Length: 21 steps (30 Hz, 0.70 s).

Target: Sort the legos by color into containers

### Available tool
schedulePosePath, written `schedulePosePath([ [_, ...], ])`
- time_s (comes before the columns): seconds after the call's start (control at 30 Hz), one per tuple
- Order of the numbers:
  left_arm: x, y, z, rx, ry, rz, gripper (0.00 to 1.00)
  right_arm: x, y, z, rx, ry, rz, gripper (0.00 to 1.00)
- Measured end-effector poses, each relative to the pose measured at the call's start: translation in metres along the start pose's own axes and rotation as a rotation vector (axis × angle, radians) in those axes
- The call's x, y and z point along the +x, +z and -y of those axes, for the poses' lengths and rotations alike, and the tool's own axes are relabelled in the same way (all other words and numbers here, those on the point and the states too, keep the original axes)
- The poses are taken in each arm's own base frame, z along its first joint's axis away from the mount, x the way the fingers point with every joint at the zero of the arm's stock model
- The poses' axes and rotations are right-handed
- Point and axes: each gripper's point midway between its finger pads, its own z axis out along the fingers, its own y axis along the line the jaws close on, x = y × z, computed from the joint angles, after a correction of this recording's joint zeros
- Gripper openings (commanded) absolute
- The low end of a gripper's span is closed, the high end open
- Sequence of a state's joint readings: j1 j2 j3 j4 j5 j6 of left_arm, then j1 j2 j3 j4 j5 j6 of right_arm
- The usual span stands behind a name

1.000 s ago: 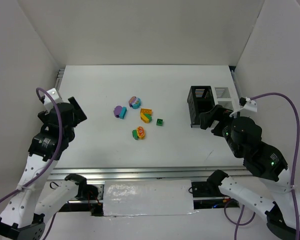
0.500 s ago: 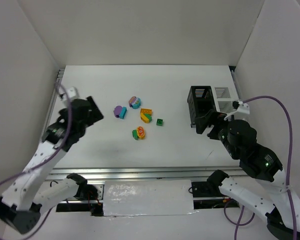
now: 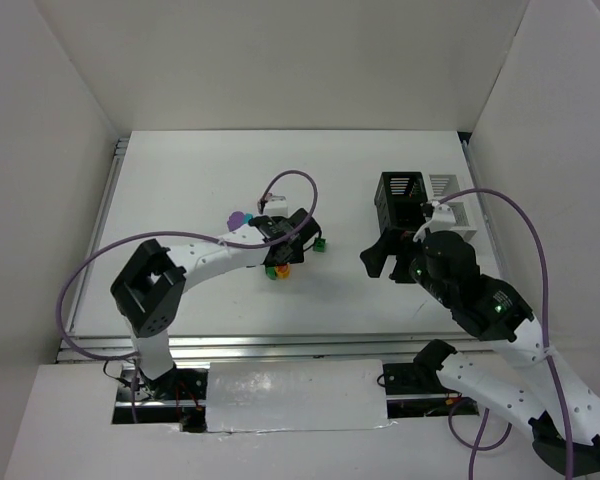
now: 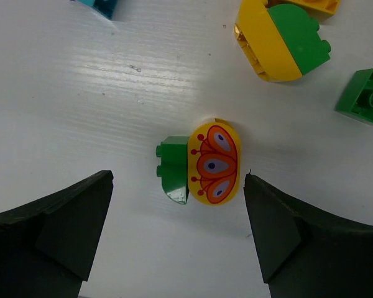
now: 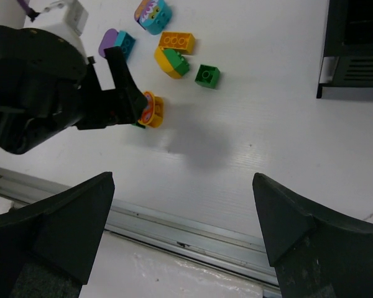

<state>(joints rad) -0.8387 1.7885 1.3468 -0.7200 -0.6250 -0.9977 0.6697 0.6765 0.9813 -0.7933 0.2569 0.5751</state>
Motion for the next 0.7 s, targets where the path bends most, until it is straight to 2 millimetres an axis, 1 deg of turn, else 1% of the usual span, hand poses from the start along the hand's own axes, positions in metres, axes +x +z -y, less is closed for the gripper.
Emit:
schedulePosePath([
  [0.1, 0.008, 0.012, 0.007, 0.002, 0.005, -0.021, 0.99, 0.004, 0.001, -0.003, -0.021, -0.005, -0.013, 1.0],
  [0.27, 0.016, 0.025, 0.015, 0.031, -0.013, -0.044, 0.98, 0.003, 0.003, -0.008, -0.047, -0.016, -0.014, 1.0],
  [0.3, 0.018, 0.028, 0.015, 0.041, -0.02, -0.051, 0.97, 0.004, 0.004, -0.009, -0.052, -0.017, -0.016, 1.0],
  [0.33, 0.02, 0.032, 0.014, 0.047, -0.026, -0.059, 0.93, 0.006, 0.005, -0.009, -0.053, -0.019, -0.02, 1.0],
  [0.5, 0.03, 0.052, 0.008, 0.071, -0.048, -0.103, 0.91, 0.013, 0.008, -0.007, -0.056, -0.026, -0.037, 1.0],
  [0.57, 0.032, 0.057, 0.009, 0.079, -0.058, -0.113, 0.79, 0.014, 0.008, -0.008, -0.06, -0.026, -0.039, 1.0],
  [0.6, 0.034, 0.058, 0.01, 0.084, -0.059, -0.117, 0.69, 0.013, 0.008, -0.009, -0.063, -0.025, -0.039, 1.0],
  [0.63, 0.034, 0.059, 0.011, 0.087, -0.058, -0.117, 0.44, 0.013, 0.008, -0.009, -0.064, -0.025, -0.038, 1.0],
  [0.7, 0.033, 0.059, 0.014, 0.103, -0.047, -0.11, 0.22, 0.012, 0.008, -0.009, -0.066, -0.024, -0.034, 1.0],
])
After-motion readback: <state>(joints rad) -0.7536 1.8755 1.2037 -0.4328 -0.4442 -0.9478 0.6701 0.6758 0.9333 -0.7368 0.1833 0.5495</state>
